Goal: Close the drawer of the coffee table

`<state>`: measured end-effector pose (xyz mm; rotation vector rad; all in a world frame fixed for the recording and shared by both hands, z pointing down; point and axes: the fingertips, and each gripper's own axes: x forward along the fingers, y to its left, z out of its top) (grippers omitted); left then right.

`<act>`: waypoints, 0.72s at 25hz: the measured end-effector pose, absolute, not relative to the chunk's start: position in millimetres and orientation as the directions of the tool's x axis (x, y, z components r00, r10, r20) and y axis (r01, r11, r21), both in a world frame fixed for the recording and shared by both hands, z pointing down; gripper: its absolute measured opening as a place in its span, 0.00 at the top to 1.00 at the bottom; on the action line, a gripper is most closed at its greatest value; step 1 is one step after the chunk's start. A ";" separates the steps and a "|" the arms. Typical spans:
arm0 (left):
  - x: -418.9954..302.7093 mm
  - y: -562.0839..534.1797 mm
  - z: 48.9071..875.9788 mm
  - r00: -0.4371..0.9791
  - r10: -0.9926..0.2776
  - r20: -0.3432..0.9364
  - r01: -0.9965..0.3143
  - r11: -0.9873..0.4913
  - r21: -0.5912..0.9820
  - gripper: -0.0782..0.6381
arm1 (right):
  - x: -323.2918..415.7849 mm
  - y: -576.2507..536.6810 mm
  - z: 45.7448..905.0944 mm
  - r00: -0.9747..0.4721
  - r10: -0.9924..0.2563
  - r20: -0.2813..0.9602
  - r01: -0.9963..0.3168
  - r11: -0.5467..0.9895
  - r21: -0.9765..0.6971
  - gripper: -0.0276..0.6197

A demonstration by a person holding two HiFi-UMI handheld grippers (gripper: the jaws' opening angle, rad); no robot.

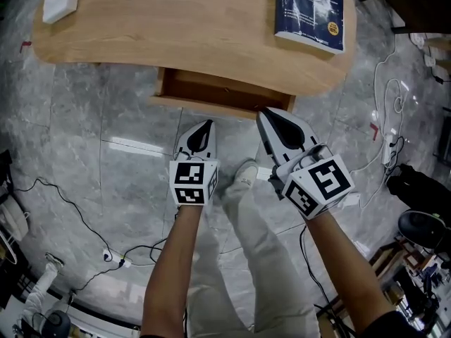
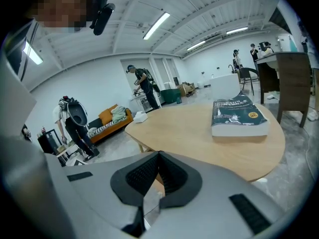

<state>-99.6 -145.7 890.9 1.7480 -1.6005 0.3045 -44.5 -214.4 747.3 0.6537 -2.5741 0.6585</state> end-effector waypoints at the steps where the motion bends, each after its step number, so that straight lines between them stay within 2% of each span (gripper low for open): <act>1: -100.2 -147.4 890.9 0.196 -0.762 0.617 -0.931 0.053 0.362 0.89 | -44.4 -213.4 747.7 -0.810 -0.333 0.482 -0.524 0.781 -0.341 0.94; 18: -110.0 -163.8 893.4 0.178 -0.762 0.623 -0.935 0.065 0.348 0.89 | -43.6 -208.1 757.5 -0.811 -0.318 0.490 -0.520 0.776 -0.358 0.94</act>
